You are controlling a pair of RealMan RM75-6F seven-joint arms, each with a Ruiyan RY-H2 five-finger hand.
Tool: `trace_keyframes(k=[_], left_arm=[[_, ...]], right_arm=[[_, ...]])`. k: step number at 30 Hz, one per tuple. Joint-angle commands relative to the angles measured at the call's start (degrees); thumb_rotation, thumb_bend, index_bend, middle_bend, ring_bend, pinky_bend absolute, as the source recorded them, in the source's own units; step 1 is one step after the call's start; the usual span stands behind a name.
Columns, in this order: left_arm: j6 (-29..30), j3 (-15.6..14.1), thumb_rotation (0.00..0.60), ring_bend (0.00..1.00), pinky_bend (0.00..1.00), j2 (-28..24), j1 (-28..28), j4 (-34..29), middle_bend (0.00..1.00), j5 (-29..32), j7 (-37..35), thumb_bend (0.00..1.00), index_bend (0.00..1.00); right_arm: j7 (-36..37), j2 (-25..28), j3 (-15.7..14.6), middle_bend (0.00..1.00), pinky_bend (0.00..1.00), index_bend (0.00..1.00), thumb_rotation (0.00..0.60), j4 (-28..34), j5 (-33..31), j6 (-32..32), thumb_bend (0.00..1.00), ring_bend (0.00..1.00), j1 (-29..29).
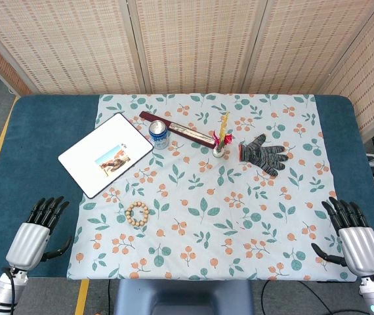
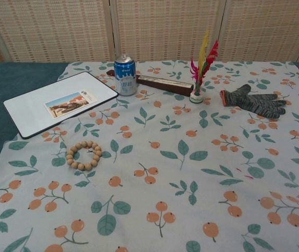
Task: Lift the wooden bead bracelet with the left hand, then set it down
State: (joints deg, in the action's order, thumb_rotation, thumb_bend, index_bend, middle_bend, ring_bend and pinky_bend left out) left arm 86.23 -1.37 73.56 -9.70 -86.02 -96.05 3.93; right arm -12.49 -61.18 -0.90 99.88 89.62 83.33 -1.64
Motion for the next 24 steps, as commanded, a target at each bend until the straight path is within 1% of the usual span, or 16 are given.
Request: trace_keyframes(k=[1, 5, 10, 11, 13, 16, 19, 22, 24], left_arm=[[-0.87, -0.64, 0.401, 0.00, 0.05, 0.04, -0.24, -0.11, 0.06, -0.39, -1.06, 0.42, 0.03], [-2.58, -1.94, 0.416, 0.02, 0.05, 1.43, -1.89, 0.01, 0.10, -3.20, -4.39, 0.42, 0.06], [-8.20, -2.24, 0.432, 0.05, 0.05, 4.31, -5.65, -0.19, 0.13, -4.85, -3.43, 0.42, 0.08], [-9.63, -1.96, 0.438, 0.05, 0.05, 5.28, -6.69, 0.05, 0.14, -5.06, -2.32, 0.43, 0.08], [-12.64, -1.42, 0.467, 0.07, 0.04, 7.14, -8.31, 0.92, 0.16, -4.47, 0.32, 0.44, 0.12], [-16.85, -0.61, 0.549, 0.08, 0.04, 9.45, -10.40, 1.92, 0.19, -2.84, 3.29, 0.44, 0.19], [-18.99, 0.74, 0.570, 0.09, 0.04, 12.19, -11.75, 3.89, 0.20, -0.92, 5.68, 0.44, 0.20], [-20.27, 2.16, 0.570, 0.10, 0.04, 14.67, -12.94, 6.39, 0.21, 1.04, 5.66, 0.44, 0.19], [-21.20, 2.57, 0.567, 0.13, 0.04, 15.75, -13.50, 8.02, 0.23, 2.13, 6.08, 0.44, 0.18]], right_arm=[[0.32, 0.15, -0.07, 0.00, 0.00, 0.00, 0.373, 0.17, 0.29, 0.12, 0.18, 0.00, -0.04], [0.82, 0.51, -0.31, 0.00, 0.00, 0.00, 0.372, 0.48, 0.78, 0.43, 0.18, 0.00, 0.12], [1.03, 0.55, -0.24, 0.00, 0.00, 0.00, 0.373, 0.35, 0.69, 0.27, 0.18, 0.00, 0.00], [1.05, 0.54, -0.25, 0.00, 0.00, 0.00, 0.373, 0.32, 0.67, 0.15, 0.18, 0.00, -0.05], [1.04, 0.53, -0.30, 0.00, 0.00, 0.00, 0.373, 0.26, 0.63, -0.04, 0.18, 0.00, -0.12], [0.98, 0.51, -0.30, 0.00, 0.00, 0.00, 0.372, 0.24, 0.49, -0.25, 0.18, 0.00, -0.19], [0.81, 0.52, -0.41, 0.00, 0.00, 0.00, 0.371, 0.32, 0.27, -0.65, 0.18, 0.00, -0.27], [0.84, 0.60, -0.52, 0.00, 0.00, 0.00, 0.373, 0.43, 0.15, -0.99, 0.18, 0.00, -0.36], [0.89, 0.65, -0.52, 0.00, 0.00, 0.00, 0.372, 0.50, 0.11, -1.04, 0.18, 0.00, -0.38]])
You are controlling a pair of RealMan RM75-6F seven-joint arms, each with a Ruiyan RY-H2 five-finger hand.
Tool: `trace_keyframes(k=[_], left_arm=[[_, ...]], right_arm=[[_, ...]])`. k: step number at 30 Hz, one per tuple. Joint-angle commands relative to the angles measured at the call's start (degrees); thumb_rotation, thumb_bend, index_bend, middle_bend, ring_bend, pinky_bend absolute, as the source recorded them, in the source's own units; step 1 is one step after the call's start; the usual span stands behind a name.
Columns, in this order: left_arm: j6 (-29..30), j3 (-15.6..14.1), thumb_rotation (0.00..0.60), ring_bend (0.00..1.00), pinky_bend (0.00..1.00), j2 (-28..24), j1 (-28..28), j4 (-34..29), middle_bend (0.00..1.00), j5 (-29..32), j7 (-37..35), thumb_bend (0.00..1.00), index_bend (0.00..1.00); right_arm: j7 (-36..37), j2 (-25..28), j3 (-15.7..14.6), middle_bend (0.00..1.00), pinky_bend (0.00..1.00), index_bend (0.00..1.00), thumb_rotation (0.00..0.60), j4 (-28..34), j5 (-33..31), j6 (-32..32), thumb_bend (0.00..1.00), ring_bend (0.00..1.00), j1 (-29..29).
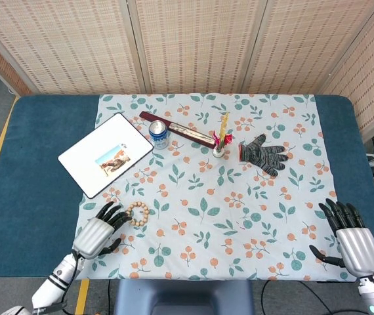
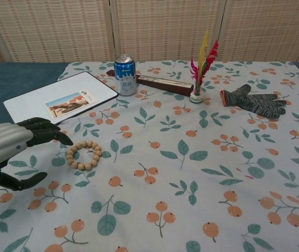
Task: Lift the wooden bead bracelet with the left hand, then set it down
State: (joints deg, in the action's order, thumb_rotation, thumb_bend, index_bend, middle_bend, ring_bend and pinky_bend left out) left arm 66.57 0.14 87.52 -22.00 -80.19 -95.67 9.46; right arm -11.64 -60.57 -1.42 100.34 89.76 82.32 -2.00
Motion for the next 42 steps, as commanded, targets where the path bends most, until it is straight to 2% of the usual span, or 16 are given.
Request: trace_keyframes(k=[1, 7, 21, 27, 38, 42], left_arm=[[-1.95, 1.15, 0.565, 0.14, 0.04, 2.19, -1.43, 2.82, 0.24, 2.16, 0.95, 0.44, 0.18], [-2.09, 0.42, 0.572, 0.19, 0.04, 3.93, -2.25, 4.56, 0.30, 2.30, 3.42, 0.44, 0.24], [-2.46, -0.07, 0.594, 0.19, 0.04, 7.65, -4.29, 7.20, 0.32, 2.54, 6.66, 0.44, 0.28], [-3.60, 0.00, 0.600, 0.23, 0.04, 9.08, -5.33, 8.71, 0.42, 3.39, 9.11, 0.44, 0.35], [-6.20, 0.04, 0.600, 0.26, 0.04, 9.68, -6.54, 9.56, 0.45, 6.12, 14.12, 0.44, 0.38], [-6.52, -0.01, 0.600, 0.32, 0.04, 9.68, -6.95, 9.33, 0.53, 6.55, 15.62, 0.44, 0.45]], right_arm=[[0.06, 0.07, -0.01, 0.00, 0.00, 0.00, 0.372, 0.06, -0.07, -0.05, 0.18, 0.00, -0.02], [0.09, 0.24, -0.04, 0.00, 0.00, 0.00, 0.373, 0.23, -0.47, -0.39, 0.18, 0.00, -0.09], [0.19, 0.57, -0.31, 0.00, 0.00, 0.00, 0.372, 0.62, -0.35, -0.46, 0.18, 0.00, -0.04], [0.61, 0.87, -0.33, 0.00, 0.00, 0.00, 0.373, 0.72, -0.11, -0.03, 0.18, 0.00, 0.11], [1.11, 1.19, -0.31, 0.00, 0.00, 0.00, 0.372, 0.79, 0.07, 0.35, 0.18, 0.00, 0.26], [1.16, 1.22, -0.27, 0.00, 0.00, 0.00, 0.372, 0.79, 0.03, 0.35, 0.18, 0.00, 0.25]])
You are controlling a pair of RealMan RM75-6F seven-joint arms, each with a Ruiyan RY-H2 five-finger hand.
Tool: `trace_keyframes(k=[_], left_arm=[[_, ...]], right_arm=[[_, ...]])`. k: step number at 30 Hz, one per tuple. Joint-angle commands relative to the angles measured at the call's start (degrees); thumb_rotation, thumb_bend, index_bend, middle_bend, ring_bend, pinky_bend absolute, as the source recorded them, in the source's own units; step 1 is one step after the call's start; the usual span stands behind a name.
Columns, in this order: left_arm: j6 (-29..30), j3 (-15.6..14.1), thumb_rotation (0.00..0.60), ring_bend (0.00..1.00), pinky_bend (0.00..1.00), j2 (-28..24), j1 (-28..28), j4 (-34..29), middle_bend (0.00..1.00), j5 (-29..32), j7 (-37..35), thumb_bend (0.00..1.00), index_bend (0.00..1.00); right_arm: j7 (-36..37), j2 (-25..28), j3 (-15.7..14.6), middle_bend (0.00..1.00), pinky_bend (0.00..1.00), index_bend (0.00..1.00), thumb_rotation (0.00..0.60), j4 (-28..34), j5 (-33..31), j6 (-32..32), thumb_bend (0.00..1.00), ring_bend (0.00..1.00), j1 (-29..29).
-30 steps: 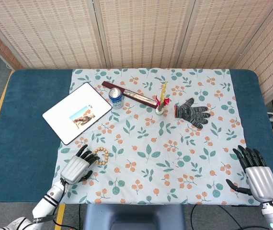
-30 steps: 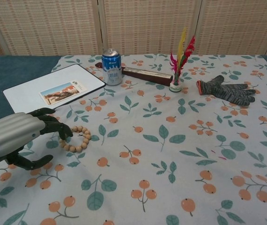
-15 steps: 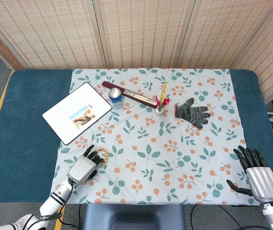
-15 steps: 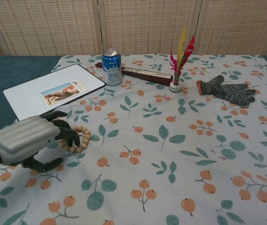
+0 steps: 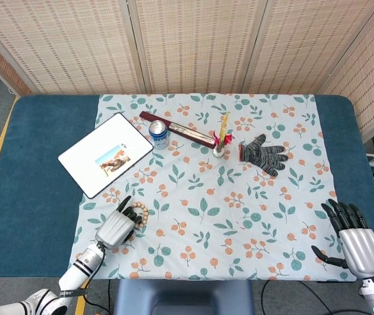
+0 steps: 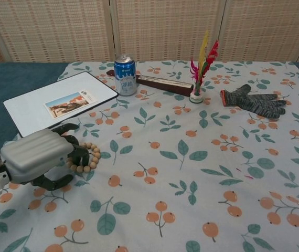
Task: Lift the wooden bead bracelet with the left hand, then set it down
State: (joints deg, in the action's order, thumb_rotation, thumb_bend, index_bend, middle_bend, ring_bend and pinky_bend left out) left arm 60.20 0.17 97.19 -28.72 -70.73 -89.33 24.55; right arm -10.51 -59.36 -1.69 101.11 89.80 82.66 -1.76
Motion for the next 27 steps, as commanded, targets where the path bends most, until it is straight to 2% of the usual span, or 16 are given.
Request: trace_keyframes(k=[1, 7, 10, 16, 18, 22, 25, 27], left_arm=[[0.15, -0.01, 0.600, 0.34, 0.04, 0.15, -0.27, 0.03, 0.56, 0.20, 1.17, 0.45, 0.47], [3.48, 1.45, 0.600, 0.45, 0.06, 2.03, 0.05, 1.44, 0.72, 0.58, 2.39, 0.50, 0.62], [3.94, 2.83, 0.600, 0.47, 0.07, 2.32, -0.34, 1.46, 0.76, 1.54, 1.34, 0.54, 0.65], [0.01, 9.50, 0.600, 0.47, 0.07, 1.46, -3.02, -0.59, 0.76, 9.12, -1.64, 0.57, 0.66], [-2.37, 12.73, 0.600, 0.47, 0.07, 0.52, -4.35, -1.92, 0.76, 13.58, -1.33, 0.57, 0.66], [-9.74, 19.67, 0.600, 0.47, 0.08, -3.41, -7.28, -6.95, 0.76, 27.19, 0.09, 0.59, 0.65], [-14.41, 25.14, 0.600, 0.47, 0.08, -7.86, -10.09, -10.58, 0.76, 41.85, 1.27, 0.62, 0.64], [-14.60, 27.83, 0.600, 0.47, 0.09, -9.72, -11.46, -11.81, 0.76, 49.52, 1.02, 0.65, 0.64]], right_arm=[[0.06, 0.03, 0.01, 0.00, 0.00, 0.00, 0.373, 0.03, -0.03, 0.02, 0.18, 0.00, 0.02], [0.24, 0.16, 0.05, 0.00, 0.00, 0.00, 0.373, 0.05, -0.02, 0.17, 0.18, 0.00, 0.08], [0.31, 0.20, 0.07, 0.00, 0.00, 0.00, 0.372, 0.03, -0.05, 0.25, 0.18, 0.00, 0.12], [0.41, 0.29, 0.20, 0.00, 0.00, 0.00, 0.373, 0.12, -0.28, 0.37, 0.18, 0.00, 0.19], [0.46, 0.34, 0.27, 0.00, 0.00, 0.00, 0.373, 0.13, -0.44, 0.29, 0.18, 0.00, 0.16], [0.69, 0.42, 0.44, 0.00, 0.00, 0.00, 0.373, -0.01, -0.84, 0.14, 0.18, 0.00, 0.10], [1.28, 0.67, 0.40, 0.00, 0.00, 0.00, 0.372, 0.02, -0.90, -0.05, 0.18, 0.00, 0.05], [1.71, 0.88, 0.26, 0.00, 0.00, 0.00, 0.373, 0.12, -0.67, -0.17, 0.18, 0.00, 0.01]])
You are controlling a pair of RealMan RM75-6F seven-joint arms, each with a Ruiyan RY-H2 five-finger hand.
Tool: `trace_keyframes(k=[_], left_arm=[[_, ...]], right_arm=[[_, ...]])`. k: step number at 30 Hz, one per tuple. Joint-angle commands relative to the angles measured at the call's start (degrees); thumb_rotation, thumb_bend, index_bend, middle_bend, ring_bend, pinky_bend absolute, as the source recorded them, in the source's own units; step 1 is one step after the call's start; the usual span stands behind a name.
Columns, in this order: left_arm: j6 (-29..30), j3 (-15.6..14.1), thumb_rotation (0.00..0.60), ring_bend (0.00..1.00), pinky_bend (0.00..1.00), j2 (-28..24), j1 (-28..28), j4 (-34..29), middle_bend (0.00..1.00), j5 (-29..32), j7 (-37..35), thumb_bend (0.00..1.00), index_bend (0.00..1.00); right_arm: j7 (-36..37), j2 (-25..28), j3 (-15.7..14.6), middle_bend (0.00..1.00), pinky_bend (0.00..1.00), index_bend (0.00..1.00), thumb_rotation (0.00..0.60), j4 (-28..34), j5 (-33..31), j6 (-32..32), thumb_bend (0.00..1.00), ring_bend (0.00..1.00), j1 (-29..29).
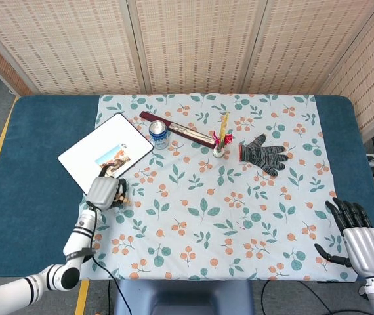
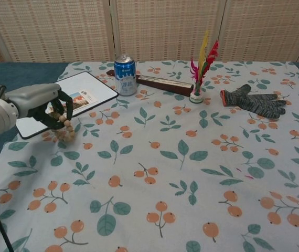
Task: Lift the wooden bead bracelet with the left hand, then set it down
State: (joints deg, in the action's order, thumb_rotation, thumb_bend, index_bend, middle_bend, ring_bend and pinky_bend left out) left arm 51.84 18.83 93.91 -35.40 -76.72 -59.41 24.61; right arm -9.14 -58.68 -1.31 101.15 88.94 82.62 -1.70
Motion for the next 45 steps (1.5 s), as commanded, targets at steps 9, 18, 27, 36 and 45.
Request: trace_keyframes(k=[9, 18, 27, 36, 45], left_arm=[[-13.63, 10.88, 0.600, 0.47, 0.13, -19.36, -8.93, -11.70, 0.76, 54.68, 4.43, 0.84, 0.64], [-53.62, -4.50, 0.600, 0.47, 0.13, -33.62, -18.46, -5.23, 0.71, 77.35, -12.86, 0.80, 0.60], [-65.97, 0.45, 0.502, 0.42, 0.13, -31.93, -13.97, 3.80, 0.63, 76.43, -41.19, 0.76, 0.53], [-54.76, 2.99, 0.482, 0.42, 0.13, -30.49, -12.22, 2.58, 0.64, 69.18, -55.04, 0.76, 0.54], [-43.83, 12.47, 0.337, 0.38, 0.12, -27.47, -3.69, -5.29, 0.59, 52.64, -49.88, 0.64, 0.48]], right_arm=[[1.33, 0.82, -0.64, 0.00, 0.00, 0.00, 0.372, 0.30, 1.21, -0.06, 0.18, 0.00, 0.04], [1.27, 0.86, -1.30, 0.00, 0.00, 0.00, 0.372, 0.80, 2.28, -0.44, 0.18, 0.00, -0.04], [1.46, 0.89, -1.14, 0.00, 0.00, 0.00, 0.372, 0.49, 1.72, -0.75, 0.18, 0.00, -0.14], [1.01, 0.56, -1.06, 0.00, 0.00, 0.00, 0.372, 0.37, 1.20, -1.35, 0.18, 0.00, -0.35], [0.48, 0.26, -1.09, 0.00, 0.00, 0.00, 0.371, 0.45, 0.66, -2.19, 0.18, 0.00, -0.64]])
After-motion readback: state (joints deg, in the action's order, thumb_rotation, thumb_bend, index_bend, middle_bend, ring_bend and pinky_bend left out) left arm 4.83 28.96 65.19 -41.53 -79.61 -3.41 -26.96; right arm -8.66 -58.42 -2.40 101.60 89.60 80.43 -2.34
